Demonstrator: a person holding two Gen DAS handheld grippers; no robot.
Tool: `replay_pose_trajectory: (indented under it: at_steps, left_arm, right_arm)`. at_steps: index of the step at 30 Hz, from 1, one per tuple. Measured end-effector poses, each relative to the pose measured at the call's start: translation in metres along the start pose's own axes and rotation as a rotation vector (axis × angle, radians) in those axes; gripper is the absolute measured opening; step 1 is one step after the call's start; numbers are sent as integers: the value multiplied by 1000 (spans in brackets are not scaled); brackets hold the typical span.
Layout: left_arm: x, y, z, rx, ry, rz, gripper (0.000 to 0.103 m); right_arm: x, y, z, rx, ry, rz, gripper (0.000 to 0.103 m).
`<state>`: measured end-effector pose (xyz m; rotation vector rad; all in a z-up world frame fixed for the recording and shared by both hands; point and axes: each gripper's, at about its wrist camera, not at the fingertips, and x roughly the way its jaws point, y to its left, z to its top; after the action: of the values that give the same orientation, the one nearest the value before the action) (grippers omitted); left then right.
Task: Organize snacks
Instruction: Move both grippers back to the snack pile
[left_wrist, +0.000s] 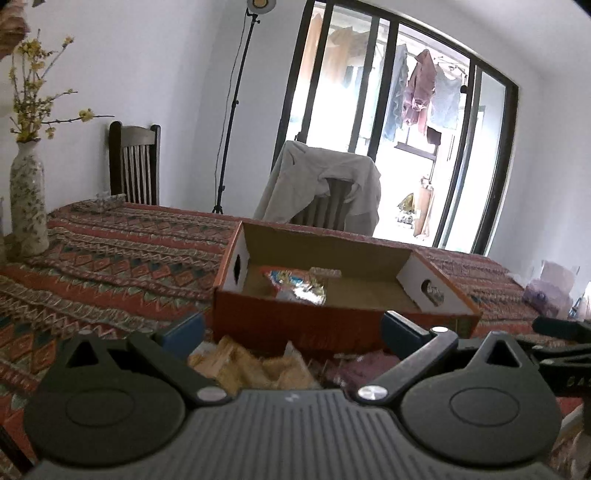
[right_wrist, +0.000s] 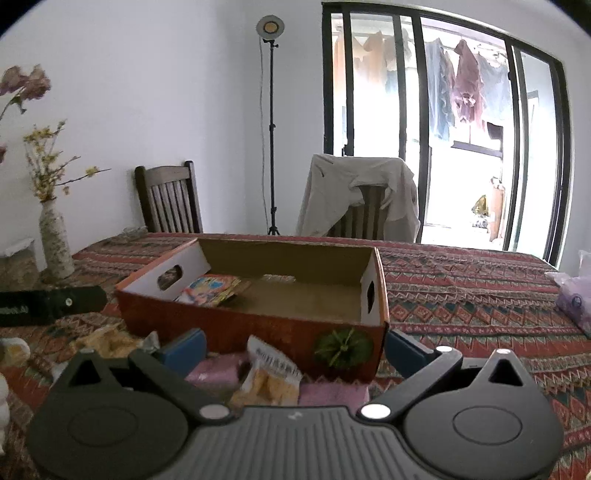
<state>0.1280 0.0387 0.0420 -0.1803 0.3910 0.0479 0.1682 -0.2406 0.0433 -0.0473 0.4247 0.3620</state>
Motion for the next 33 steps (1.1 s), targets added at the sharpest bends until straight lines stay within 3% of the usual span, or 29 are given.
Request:
replay_pose_trajectory:
  at_steps: [16, 23, 33]
  left_arm:
    - [-20, 32, -56, -15, 21, 56, 103]
    - [-22, 39, -57, -43, -9, 48, 103]
    - [-25, 26, -62, 31, -31, 53, 103]
  right_arm:
    - [-40, 4, -63, 24, 47, -12, 103]
    - [-35, 1, -66, 45, 68, -32, 103]
    - [2, 1, -55, 128, 124, -76, 99]
